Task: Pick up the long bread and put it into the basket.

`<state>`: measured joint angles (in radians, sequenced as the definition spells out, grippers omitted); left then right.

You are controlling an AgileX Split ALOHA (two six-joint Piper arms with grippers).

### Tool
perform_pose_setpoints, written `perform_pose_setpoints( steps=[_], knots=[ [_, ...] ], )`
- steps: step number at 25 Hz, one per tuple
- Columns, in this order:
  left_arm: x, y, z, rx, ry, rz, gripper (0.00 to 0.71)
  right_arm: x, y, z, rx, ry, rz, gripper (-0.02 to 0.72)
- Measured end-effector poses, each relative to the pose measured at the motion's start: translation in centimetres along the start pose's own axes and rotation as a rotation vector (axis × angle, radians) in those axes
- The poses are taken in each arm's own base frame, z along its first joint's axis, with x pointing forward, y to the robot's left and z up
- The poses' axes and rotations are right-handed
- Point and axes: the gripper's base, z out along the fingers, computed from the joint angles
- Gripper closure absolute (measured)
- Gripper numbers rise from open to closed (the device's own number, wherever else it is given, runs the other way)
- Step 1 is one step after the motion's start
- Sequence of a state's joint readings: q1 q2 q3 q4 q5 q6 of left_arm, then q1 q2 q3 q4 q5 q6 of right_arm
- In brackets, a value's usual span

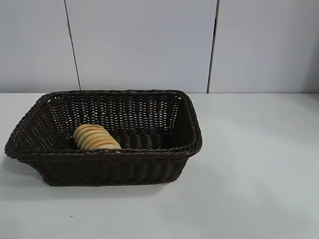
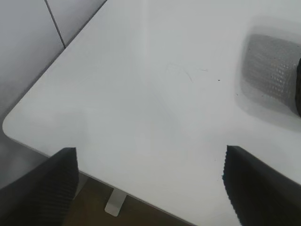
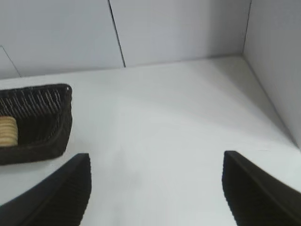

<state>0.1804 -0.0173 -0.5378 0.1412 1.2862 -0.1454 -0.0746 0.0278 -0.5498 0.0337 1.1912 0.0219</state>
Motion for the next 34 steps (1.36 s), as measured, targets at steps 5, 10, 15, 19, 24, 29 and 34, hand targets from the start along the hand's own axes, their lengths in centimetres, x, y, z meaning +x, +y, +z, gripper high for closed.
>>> perform_pose_setpoints(
  steps=[5,10,15,19,24,29,34],
  knots=[
    [0.0,0.0,0.0,0.0,0.0,0.0,0.105,0.64,-0.18,0.93,-0.008,0.038,-0.017,0.168],
    [0.0,0.0,0.0,0.0,0.0,0.0,0.105,0.65,-0.3,0.95,-0.012,0.039,-0.033,0.168],
    [0.0,0.01,0.0,-0.001,0.0,-0.001,0.105,0.65,-0.33,0.95,-0.032,0.04,-0.046,0.168],
    [0.0,0.01,0.0,-0.001,0.0,-0.001,0.105,0.65,-0.33,0.95,-0.039,0.041,-0.05,0.168],
    [0.0,0.02,0.0,-0.002,0.0,-0.001,0.105,0.65,-0.33,0.95,-0.041,0.041,-0.05,0.168],
    [0.0,0.02,0.0,-0.002,0.0,-0.001,0.105,0.64,-0.32,0.95,-0.041,0.039,-0.049,0.168],
    [0.0,0.02,0.0,-0.002,0.0,-0.001,0.105,0.63,-0.33,0.95,-0.04,0.038,-0.05,0.168]
  ],
)
